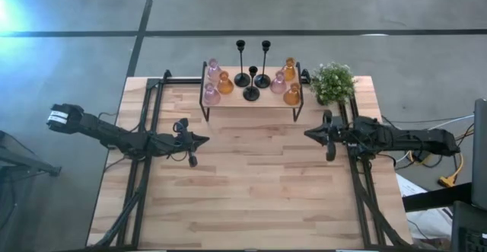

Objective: Pick & Place candle stick holders
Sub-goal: Return to Home Position

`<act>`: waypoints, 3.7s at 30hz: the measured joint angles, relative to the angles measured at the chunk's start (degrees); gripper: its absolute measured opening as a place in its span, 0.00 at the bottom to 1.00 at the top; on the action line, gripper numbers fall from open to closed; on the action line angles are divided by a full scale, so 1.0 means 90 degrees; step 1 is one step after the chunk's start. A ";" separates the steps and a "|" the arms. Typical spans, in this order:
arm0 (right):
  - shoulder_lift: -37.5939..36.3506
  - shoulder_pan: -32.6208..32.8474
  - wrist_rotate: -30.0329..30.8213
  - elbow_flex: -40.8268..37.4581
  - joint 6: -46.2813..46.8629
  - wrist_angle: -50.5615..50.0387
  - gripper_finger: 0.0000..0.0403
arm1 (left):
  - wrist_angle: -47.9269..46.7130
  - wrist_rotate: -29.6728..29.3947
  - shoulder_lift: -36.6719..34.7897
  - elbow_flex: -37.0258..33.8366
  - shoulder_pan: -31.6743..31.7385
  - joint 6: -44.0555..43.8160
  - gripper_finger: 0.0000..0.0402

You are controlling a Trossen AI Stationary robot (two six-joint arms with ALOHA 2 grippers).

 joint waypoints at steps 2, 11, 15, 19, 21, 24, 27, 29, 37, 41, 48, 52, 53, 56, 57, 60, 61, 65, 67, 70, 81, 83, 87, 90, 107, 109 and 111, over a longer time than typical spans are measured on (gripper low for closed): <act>-0.0327 0.0000 -0.0014 -0.0345 -0.0051 0.0230 0.02 | 0.0000 0.0000 0.0000 0.0000 0.0000 0.0000 0.03; -0.1879 -0.0002 0.0022 -0.0968 -0.0714 -0.0159 0.02 | 0.0001 -0.0002 0.0000 0.0001 0.0000 -0.0002 0.03; -0.1877 -0.0002 0.0008 -0.0972 -0.0980 -0.0255 0.02 | 0.0001 0.0000 0.0000 0.0001 -0.0002 -0.0001 0.03; -0.1879 -0.0002 0.0006 -0.0975 -0.1003 -0.0246 0.02 | 0.0000 0.0000 0.0000 0.0002 -0.0002 0.0000 0.03; -0.1877 -0.0002 0.0008 -0.0975 -0.0996 -0.0249 0.02 | 0.0000 -0.0001 0.0000 0.0002 -0.0001 -0.0002 0.03; -0.1795 -0.0002 0.0008 -0.0975 -0.0991 -0.0234 0.02 | 0.0000 -0.0001 0.0000 0.0002 -0.0002 -0.0002 0.03; -0.1709 -0.0002 0.0006 -0.0977 -0.0988 -0.0250 0.02 | -0.0002 0.0000 0.0000 0.0002 -0.0002 0.0000 0.03; -0.1651 -0.0002 0.0006 -0.0977 -0.0988 -0.0234 0.02 | 0.0000 -0.0001 0.0001 0.0002 -0.0001 -0.0001 0.03; -0.1571 -0.0002 0.0006 -0.0977 -0.0988 -0.0241 0.02 | 0.0000 0.0000 0.0000 0.0002 -0.0002 0.0000 0.03; -0.1569 -0.0002 0.0005 -0.0977 -0.0988 -0.0241 0.02 | 0.0000 0.0000 0.0000 0.0002 -0.0002 0.0000 0.03; -0.1566 -0.0002 0.0005 -0.0977 -0.0988 -0.0239 0.02 | -0.0103 0.0001 -0.0114 -0.0004 0.0007 0.0003 0.03; -0.1571 -0.0002 0.0002 -0.0977 -0.0988 -0.0244 0.02 | -0.0252 0.0010 -0.0886 -0.0231 0.0007 -0.0018 0.03; -0.1569 -0.0002 0.0004 -0.0977 -0.0988 -0.0241 0.02 | -0.0271 0.0019 -0.1151 -0.0346 0.0007 -0.0036 0.03; -0.1570 -0.0002 0.0001 -0.0977 -0.0989 -0.0241 0.02 | -0.0277 0.0025 -0.1911 -0.0680 0.0007 -0.0149 0.03; -0.1569 -0.0002 0.0002 -0.0977 -0.0988 -0.0240 0.02 | -0.0416 0.0025 -0.2148 -0.0718 0.0007 -0.0220 0.03; -0.1569 -0.0005 0.0006 -0.0977 -0.0989 -0.0239 0.02 | -0.0985 0.0032 -0.2826 -0.0707 0.0007 -0.0727 0.03; -0.1571 -0.0002 0.0004 -0.0977 -0.0991 -0.0241 0.02 | -0.1081 0.0034 -0.3029 -0.0707 0.0007 -0.0959 0.03; -0.1569 -0.0002 0.0004 -0.0977 -0.0991 -0.0240 0.02 | -0.1592 0.0042 -0.3871 -0.0713 0.0007 -0.1588 0.03; -0.1564 -0.0002 0.0004 -0.0977 -0.0991 -0.0239 0.02 | -0.1716 0.0263 -0.4256 -0.0719 0.0008 -0.1571 0.03; -0.1566 -0.0002 0.0004 -0.0977 -0.0989 -0.0241 0.02 | -0.1925 0.0844 -0.4764 -0.0721 0.0018 -0.1219 0.03; -0.1571 -0.0002 0.0006 -0.0977 -0.0989 -0.0240 0.02 | -0.2846 0.1740 -0.5853 -0.0729 0.0300 -0.0480 0.03; -0.1573 -0.0002 0.0005 -0.0977 -0.0990 -0.0242 0.02 | -0.2874 0.1896 -0.5853 -0.0729 0.0383 -0.0289 0.03; -0.1562 -0.0004 0.0008 -0.0977 -0.0989 -0.0244 0.02 | -0.3006 0.2521 -0.5853 -0.0730 0.0609 -0.0023 0.03; -0.1571 -0.0002 0.0006 -0.0977 -0.0988 -0.0240 0.02 | -0.3057 0.2811 -0.5853 -0.0731 0.0891 -0.0017 0.03; -0.1571 -0.0002 0.0006 -0.0977 -0.0988 -0.0241 0.02 | -0.3069 0.2929 -0.5770 -0.0709 0.1258 -0.0051 0.03; -0.1573 -0.0002 0.0006 -0.0977 -0.0990 -0.0239 0.02 | -0.3039 0.2923 -0.5754 -0.0712 0.1258 -0.0051 0.03; -0.1573 -0.0002 0.0006 -0.0977 -0.0991 -0.0241 0.02 | -0.3026 0.2911 -0.5753 -0.0712 0.1258 -0.0051 0.03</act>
